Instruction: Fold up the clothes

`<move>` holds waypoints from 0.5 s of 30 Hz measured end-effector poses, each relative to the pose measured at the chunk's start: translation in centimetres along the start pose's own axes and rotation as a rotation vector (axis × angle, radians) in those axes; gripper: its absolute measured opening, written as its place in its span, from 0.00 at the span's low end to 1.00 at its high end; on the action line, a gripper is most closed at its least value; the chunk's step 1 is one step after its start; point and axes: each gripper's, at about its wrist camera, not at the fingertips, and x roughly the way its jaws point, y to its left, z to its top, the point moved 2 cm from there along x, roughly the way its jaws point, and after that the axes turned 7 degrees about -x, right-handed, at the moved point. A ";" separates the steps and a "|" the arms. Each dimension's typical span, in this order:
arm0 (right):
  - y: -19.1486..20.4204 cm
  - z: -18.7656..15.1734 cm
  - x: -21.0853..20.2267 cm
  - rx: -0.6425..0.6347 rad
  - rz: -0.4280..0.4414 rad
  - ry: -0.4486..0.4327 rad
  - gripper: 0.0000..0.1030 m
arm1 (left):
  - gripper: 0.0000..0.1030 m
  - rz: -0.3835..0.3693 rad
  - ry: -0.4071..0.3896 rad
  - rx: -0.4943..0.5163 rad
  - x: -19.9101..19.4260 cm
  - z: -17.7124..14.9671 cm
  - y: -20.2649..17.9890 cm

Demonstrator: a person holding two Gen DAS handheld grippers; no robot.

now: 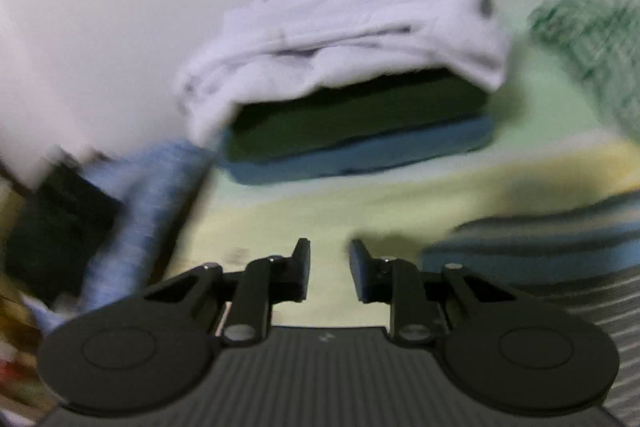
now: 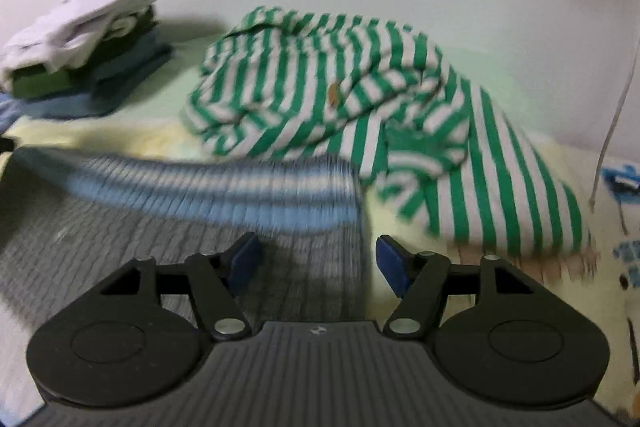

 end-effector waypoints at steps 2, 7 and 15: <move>-0.3 1.0 0.3 0.020 -0.083 0.024 0.63 | 0.30 0.030 -0.012 0.027 -0.5 -0.4 -0.1; -0.2 -0.1 -4.9 0.061 -0.073 0.022 0.54 | 0.72 -0.161 -0.082 0.058 -5.8 -3.0 0.3; 2.9 -9.6 -14.8 0.083 0.043 0.181 0.58 | 0.73 -0.421 -0.085 0.213 -12.8 -10.4 -2.1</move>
